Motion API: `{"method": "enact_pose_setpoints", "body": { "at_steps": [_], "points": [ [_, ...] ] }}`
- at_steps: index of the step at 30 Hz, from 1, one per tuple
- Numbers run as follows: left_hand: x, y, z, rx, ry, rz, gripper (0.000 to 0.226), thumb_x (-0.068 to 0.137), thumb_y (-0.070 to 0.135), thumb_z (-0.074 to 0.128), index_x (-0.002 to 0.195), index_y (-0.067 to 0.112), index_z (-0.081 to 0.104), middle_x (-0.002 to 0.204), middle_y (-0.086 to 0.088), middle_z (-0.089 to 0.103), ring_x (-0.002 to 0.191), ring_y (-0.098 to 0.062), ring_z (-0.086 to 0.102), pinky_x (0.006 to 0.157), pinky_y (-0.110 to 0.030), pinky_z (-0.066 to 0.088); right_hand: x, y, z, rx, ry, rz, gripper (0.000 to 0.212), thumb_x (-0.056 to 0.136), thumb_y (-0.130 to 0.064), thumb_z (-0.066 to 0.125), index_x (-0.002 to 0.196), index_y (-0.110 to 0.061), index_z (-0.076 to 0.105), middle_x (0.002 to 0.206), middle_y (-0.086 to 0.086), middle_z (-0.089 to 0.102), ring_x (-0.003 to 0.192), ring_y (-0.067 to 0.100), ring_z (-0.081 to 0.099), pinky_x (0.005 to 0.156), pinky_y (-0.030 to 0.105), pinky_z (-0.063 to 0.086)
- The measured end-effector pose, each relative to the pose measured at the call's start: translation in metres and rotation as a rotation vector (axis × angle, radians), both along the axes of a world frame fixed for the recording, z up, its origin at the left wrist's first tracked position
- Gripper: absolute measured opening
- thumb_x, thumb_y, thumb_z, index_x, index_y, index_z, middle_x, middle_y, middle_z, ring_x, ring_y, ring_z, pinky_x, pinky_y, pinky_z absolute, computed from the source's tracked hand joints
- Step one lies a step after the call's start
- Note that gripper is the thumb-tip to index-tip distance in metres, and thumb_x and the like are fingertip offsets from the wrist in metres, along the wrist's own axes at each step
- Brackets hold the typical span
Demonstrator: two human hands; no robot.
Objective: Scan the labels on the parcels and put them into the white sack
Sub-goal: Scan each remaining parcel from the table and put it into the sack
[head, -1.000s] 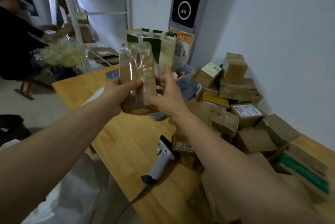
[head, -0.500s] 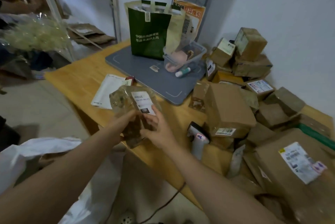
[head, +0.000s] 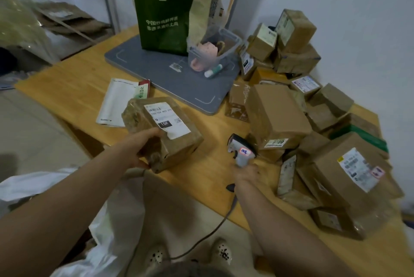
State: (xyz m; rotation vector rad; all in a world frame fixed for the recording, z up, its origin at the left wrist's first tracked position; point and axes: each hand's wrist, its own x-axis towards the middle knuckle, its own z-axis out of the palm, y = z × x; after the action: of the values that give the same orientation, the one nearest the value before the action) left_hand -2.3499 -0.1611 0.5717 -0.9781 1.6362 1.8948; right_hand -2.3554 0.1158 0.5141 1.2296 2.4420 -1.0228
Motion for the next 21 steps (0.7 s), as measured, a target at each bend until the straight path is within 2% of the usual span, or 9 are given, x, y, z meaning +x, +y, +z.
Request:
{"method": "enact_pose_setpoints", "body": {
  "at_steps": [3, 5, 7, 9, 11, 12, 15, 17, 21],
  "points": [
    [0.005, -0.005, -0.002, -0.014, 0.043, -0.013, 0.068, 0.066, 0.023, 0.083, 0.125, 0.014, 0.051, 0.116, -0.009, 0.061, 0.105, -0.027, 0.057, 0.081, -0.054, 0.054, -0.006, 0.011, -0.008, -0.097, 0.003, 0.037, 0.048, 0.084, -0.017, 0.071, 0.122, 0.005, 0.051, 0.119, 0.020, 0.060, 0.107, 0.035, 0.060, 0.079, 0.037, 0.050],
    [0.008, -0.011, -0.003, -0.063, 0.074, -0.008, 0.072, 0.063, 0.020, 0.085, 0.126, 0.010, 0.052, 0.117, -0.008, 0.062, 0.107, -0.026, 0.057, 0.082, -0.051, 0.054, -0.009, 0.010, -0.006, -0.238, 0.032, 0.019, 0.044, 0.080, -0.011, 0.073, 0.116, 0.007, 0.056, 0.111, 0.020, 0.063, 0.101, 0.035, 0.062, 0.078, 0.038, 0.050],
    [0.009, -0.015, -0.002, -0.110, 0.115, 0.006, 0.071, 0.057, 0.016, 0.087, 0.121, 0.010, 0.056, 0.115, -0.007, 0.063, 0.109, -0.027, 0.056, 0.087, -0.053, 0.053, -0.008, -0.001, 0.002, -0.507, 0.071, -0.033, 0.030, 0.082, -0.003, 0.068, 0.109, 0.005, 0.059, 0.100, 0.018, 0.063, 0.088, 0.034, 0.063, 0.073, 0.038, 0.056],
    [0.009, -0.014, 0.002, -0.144, 0.158, 0.027, 0.070, 0.056, 0.013, 0.087, 0.119, 0.011, 0.056, 0.112, -0.006, 0.063, 0.109, -0.028, 0.056, 0.090, -0.054, 0.051, -0.003, -0.013, 0.016, -0.824, 0.118, -0.131, 0.012, 0.087, 0.005, 0.058, 0.096, -0.003, 0.060, 0.086, 0.011, 0.058, 0.068, 0.026, 0.062, 0.051, 0.028, 0.056],
    [0.009, -0.013, 0.007, -0.186, 0.180, 0.045, 0.077, 0.052, 0.014, 0.088, 0.120, 0.011, 0.053, 0.113, -0.006, 0.062, 0.107, -0.028, 0.057, 0.090, -0.051, 0.051, 0.000, -0.019, 0.033, -1.028, 0.160, -0.120, 0.016, 0.086, 0.010, 0.056, 0.089, -0.005, 0.061, 0.079, 0.012, 0.064, 0.055, 0.021, 0.066, 0.045, 0.024, 0.054],
    [0.009, -0.013, 0.010, -0.219, 0.194, 0.045, 0.081, 0.050, 0.016, 0.089, 0.122, 0.011, 0.051, 0.114, -0.006, 0.061, 0.107, -0.028, 0.057, 0.091, -0.051, 0.052, 0.001, -0.021, 0.043, -1.097, 0.186, -0.063, 0.017, 0.083, 0.010, 0.059, 0.094, -0.004, 0.061, 0.079, 0.013, 0.070, 0.054, 0.019, 0.066, 0.047, 0.025, 0.054],
    [0.010, -0.015, 0.017, -0.359, 0.237, 0.023, 0.085, 0.053, 0.023, 0.090, 0.126, 0.013, 0.047, 0.120, -0.007, 0.059, 0.110, -0.030, 0.057, 0.093, -0.051, 0.051, 0.003, -0.026, 0.074, -1.193, 0.209, 0.184, 0.033, 0.074, -0.001, 0.069, 0.104, -0.008, 0.059, 0.078, 0.013, 0.070, 0.051, 0.017, 0.057, 0.048, 0.027, 0.049],
    [0.012, -0.013, 0.021, -0.415, 0.258, 0.033, 0.083, 0.058, 0.023, 0.089, 0.127, 0.012, 0.046, 0.123, -0.008, 0.057, 0.113, -0.032, 0.055, 0.095, -0.051, 0.050, 0.003, -0.027, 0.091, -1.198, 0.185, 0.320, 0.025, 0.073, -0.007, 0.072, 0.097, -0.011, 0.066, 0.067, 0.009, 0.063, 0.049, 0.016, 0.053, 0.048, 0.027, 0.047],
    [0.015, -0.007, 0.028, -0.473, 0.302, 0.055, 0.078, 0.063, 0.019, 0.088, 0.127, 0.011, 0.044, 0.123, -0.009, 0.057, 0.111, -0.028, 0.055, 0.091, -0.042, 0.051, 0.003, -0.032, 0.112, -1.144, 0.216, 0.503, 0.018, 0.082, -0.006, 0.068, 0.099, -0.011, 0.071, 0.065, 0.007, 0.062, 0.052, 0.017, 0.056, 0.050, 0.027, 0.048]
  ]
}}
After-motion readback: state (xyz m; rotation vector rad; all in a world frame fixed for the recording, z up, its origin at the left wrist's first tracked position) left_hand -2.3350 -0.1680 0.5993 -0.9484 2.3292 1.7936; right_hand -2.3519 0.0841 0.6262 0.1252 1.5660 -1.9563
